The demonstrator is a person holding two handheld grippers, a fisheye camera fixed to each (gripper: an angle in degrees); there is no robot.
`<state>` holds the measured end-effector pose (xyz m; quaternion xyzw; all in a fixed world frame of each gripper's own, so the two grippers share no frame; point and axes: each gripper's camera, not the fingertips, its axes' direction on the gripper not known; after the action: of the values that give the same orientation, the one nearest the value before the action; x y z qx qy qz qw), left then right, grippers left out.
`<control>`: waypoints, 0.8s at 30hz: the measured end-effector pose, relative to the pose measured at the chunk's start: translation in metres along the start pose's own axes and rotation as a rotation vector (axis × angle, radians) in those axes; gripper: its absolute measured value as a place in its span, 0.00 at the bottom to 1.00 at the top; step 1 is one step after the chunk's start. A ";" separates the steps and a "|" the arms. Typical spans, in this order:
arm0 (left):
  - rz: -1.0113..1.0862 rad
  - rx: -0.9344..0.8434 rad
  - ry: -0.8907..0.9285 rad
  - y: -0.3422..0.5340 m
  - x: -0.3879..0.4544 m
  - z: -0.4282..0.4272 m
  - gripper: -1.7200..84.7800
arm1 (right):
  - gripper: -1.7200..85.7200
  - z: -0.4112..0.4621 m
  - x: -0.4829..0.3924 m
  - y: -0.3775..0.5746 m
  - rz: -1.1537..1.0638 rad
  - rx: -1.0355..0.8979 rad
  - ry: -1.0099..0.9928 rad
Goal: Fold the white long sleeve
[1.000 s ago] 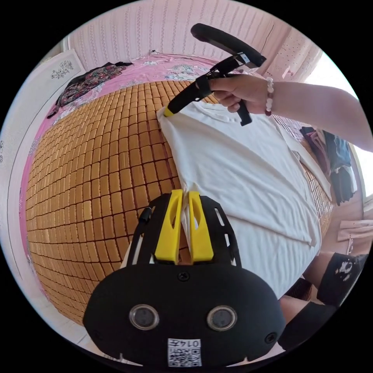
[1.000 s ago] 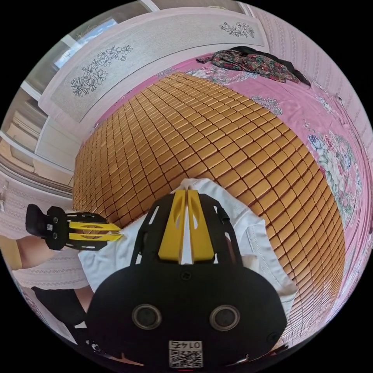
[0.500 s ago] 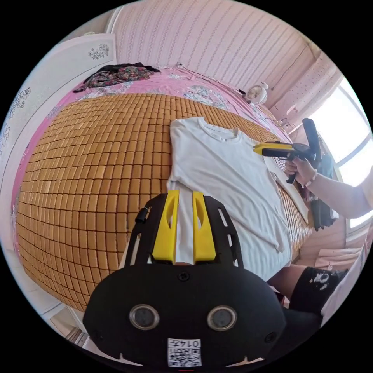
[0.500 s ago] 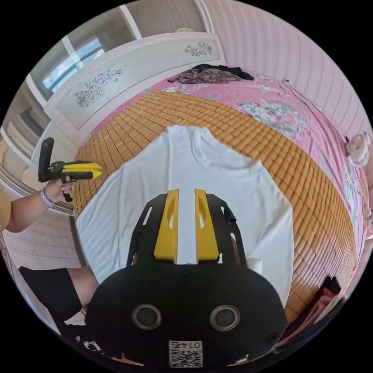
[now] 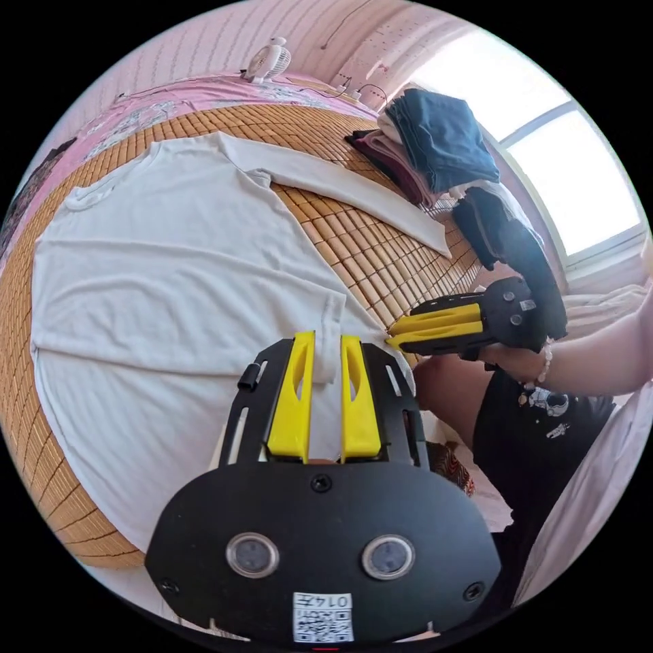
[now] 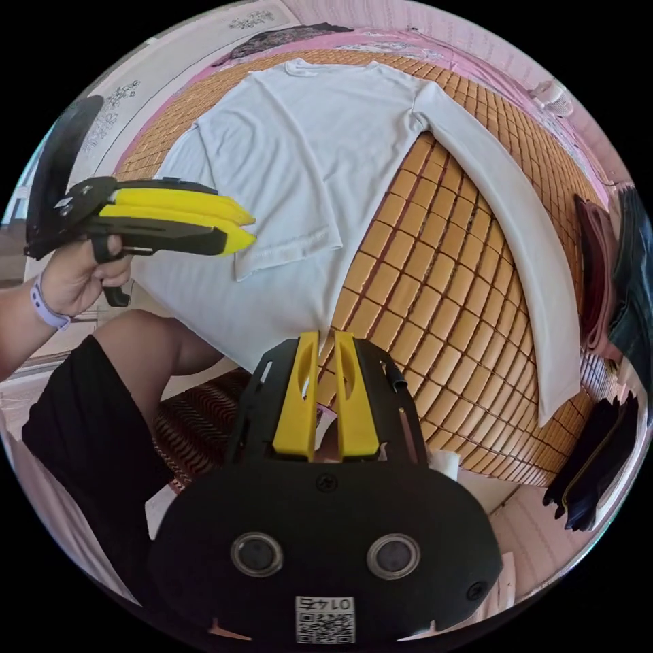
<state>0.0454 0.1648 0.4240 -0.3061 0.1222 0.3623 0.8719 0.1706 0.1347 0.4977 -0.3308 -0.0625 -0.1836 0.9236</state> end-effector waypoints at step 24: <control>0.211 0.191 -0.090 0.039 0.097 0.052 0.08 | 0.09 -0.002 0.038 0.194 0.259 0.573 0.133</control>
<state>0.0861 0.2729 0.4054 -0.1907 0.1483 0.4520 0.8587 0.2799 0.2607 0.3911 -0.0495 -0.0084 -0.0608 0.9969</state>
